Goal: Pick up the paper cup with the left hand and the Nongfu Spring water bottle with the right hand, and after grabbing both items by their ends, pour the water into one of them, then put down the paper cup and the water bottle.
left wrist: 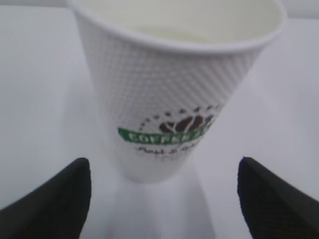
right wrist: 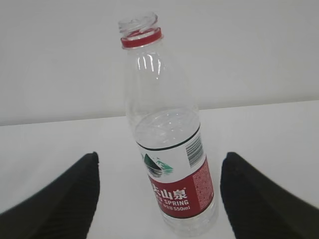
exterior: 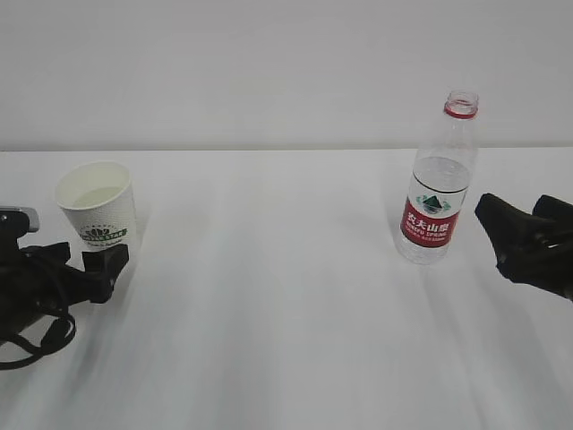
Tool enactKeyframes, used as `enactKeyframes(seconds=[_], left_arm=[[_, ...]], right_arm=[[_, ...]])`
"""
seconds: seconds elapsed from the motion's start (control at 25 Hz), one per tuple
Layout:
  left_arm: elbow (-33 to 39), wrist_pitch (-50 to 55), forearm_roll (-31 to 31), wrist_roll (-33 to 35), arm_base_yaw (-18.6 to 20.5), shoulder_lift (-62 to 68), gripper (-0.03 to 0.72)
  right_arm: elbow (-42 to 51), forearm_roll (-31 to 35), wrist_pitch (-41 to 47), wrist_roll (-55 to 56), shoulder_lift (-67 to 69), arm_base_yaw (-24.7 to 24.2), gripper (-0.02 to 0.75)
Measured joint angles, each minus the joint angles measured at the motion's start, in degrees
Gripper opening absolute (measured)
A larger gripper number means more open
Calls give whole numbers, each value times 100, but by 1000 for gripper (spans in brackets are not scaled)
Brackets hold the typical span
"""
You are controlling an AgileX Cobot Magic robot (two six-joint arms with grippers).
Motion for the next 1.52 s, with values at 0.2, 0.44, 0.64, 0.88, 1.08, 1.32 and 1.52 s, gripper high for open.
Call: enactKeyframes(seconds=[0.2,0.44,0.64,0.88,1.08,1.32,1.52], left_arm=[[303,0,0,-25,0,0,664],[627,0,0,-382,0,-130,636],[913,0,0,-424,0,-546,621],[1125,0,300,-424,0,-1013,610],[1269,0,619,-424,0,-1244,586],[1434,0,743,-430,0,-1338,585],[1445,0,756,-444,0,-1338,584]], right_arm=[[0,0,0,0,0,0,568],[0,0,0,0,0,0,568],[18,-45,93,-11,0,0,568],[18,-334,521,-11,0,0,568],[18,-502,787,-11,-9,0,568],[-86,-540,1664,-11,-371,0,568],[-413,-572,2289,-11,-774,0,568]])
